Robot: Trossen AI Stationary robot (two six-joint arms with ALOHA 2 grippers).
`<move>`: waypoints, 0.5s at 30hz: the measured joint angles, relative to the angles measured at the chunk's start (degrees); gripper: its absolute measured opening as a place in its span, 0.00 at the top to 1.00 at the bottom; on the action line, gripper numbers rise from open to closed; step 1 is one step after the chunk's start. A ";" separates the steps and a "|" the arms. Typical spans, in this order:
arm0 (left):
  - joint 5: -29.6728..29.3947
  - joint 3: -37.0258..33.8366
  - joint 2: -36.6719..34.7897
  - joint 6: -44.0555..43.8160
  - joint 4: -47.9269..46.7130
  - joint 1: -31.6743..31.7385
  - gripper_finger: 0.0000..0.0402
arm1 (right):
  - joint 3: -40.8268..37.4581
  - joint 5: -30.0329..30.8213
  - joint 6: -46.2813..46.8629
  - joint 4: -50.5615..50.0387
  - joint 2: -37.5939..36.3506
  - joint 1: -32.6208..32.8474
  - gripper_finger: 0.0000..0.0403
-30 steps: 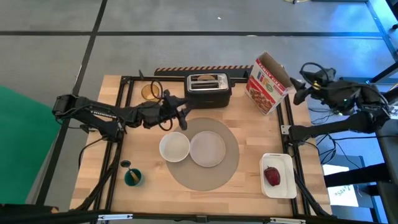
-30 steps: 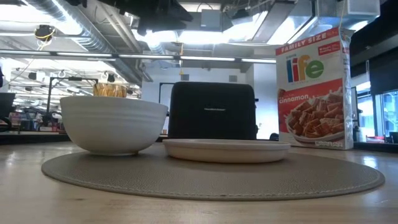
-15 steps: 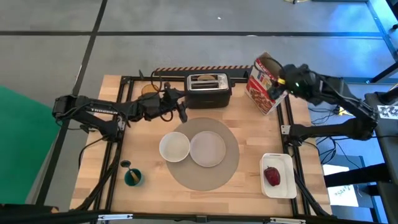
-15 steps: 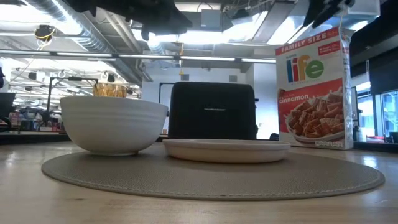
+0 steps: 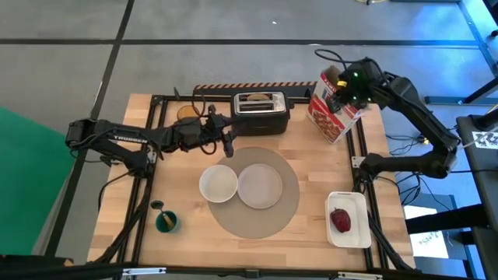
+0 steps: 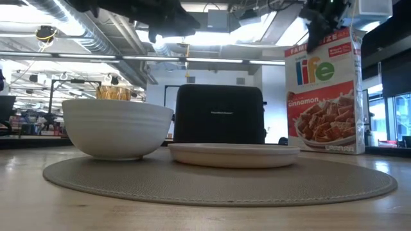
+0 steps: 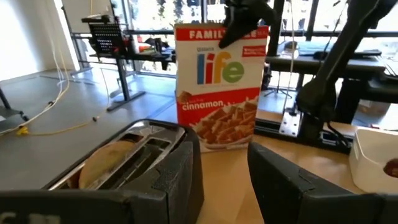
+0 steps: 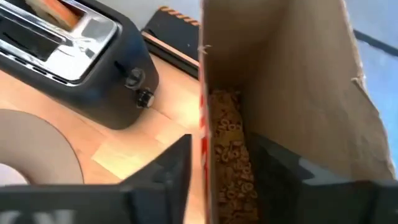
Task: Arrange a breakfast setting
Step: Pour the cereal from the cereal box into the white bowl
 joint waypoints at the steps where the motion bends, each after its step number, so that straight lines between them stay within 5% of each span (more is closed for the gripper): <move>1: -0.01 0.00 0.00 -0.05 -0.26 -0.06 0.63 | 0.00 -0.08 -0.18 -0.31 0.39 -0.39 0.69; 7: 0.04 0.00 0.00 -0.02 -0.44 -0.08 0.61 | 0.00 -3.57 -3.71 -1.70 2.31 -1.00 0.97; 15: 0.13 0.00 0.00 0.44 -0.32 -0.08 0.47 | 5.68 -3.32 -6.80 -6.21 2.22 -0.97 1.00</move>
